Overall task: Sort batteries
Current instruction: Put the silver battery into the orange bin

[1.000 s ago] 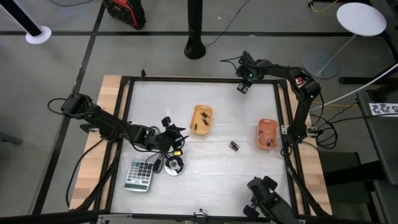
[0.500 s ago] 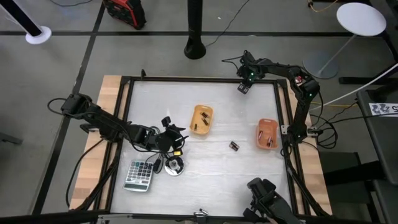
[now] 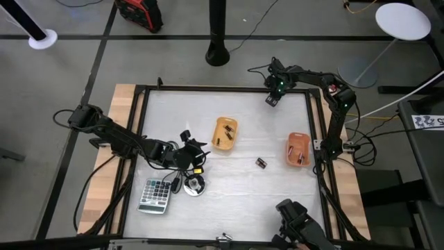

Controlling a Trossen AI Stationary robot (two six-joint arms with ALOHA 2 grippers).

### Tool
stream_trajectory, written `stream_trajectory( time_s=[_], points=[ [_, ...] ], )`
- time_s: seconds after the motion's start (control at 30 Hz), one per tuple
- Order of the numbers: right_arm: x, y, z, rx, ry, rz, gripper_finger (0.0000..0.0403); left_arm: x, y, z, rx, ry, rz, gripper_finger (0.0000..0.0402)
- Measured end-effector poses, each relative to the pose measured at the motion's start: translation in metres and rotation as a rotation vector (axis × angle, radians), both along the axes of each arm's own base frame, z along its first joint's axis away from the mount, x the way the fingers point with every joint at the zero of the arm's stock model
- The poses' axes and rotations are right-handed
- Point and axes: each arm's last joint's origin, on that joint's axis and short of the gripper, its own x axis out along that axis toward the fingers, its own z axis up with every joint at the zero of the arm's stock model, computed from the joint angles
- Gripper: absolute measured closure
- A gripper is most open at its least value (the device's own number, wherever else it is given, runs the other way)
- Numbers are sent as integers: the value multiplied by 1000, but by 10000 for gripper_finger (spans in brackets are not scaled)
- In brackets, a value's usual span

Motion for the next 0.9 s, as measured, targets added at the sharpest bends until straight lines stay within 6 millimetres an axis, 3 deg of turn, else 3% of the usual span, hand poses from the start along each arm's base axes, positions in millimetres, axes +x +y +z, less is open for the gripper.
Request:
stream_trajectory(
  time_s=[0.4,0.73,0.9],
  points=[
    [0,0,-1,5,-7,-29,291,0,0,0,0,0,0,247],
    [-1,3,-1,59,-28,-39,384,0,0,0,0,0,0,247],
    [-2,5,-1,90,-31,-58,390,0,0,0,0,0,0,247]
  ],
)
